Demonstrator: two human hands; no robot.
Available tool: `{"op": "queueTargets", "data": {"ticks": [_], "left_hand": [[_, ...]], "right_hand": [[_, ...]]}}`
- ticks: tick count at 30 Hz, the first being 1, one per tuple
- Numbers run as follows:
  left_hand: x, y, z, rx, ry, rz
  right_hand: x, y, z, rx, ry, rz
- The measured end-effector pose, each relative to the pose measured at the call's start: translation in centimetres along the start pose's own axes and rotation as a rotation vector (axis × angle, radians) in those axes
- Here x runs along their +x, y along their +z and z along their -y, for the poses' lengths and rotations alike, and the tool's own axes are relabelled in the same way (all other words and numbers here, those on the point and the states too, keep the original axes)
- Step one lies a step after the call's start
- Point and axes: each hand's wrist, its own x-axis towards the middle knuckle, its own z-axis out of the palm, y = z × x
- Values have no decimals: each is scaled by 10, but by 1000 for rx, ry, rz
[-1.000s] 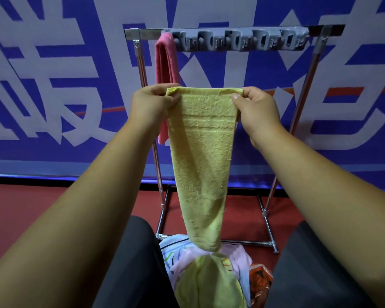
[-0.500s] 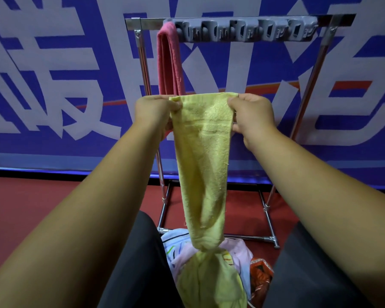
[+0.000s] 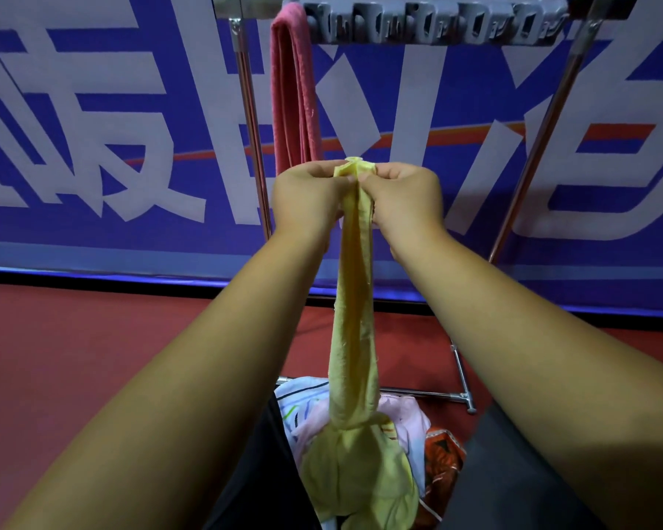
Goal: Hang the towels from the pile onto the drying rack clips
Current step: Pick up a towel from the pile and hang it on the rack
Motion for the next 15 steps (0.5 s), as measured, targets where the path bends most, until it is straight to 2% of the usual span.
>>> {"op": "queueTargets", "data": {"ticks": [6, 15], "left_hand": [[-5, 5, 7, 1, 34, 142], [-7, 2, 8, -9, 159, 179]], "right_hand": [[-7, -5, -3, -60, -29, 15], [-16, -8, -1, -13, -64, 79]]}}
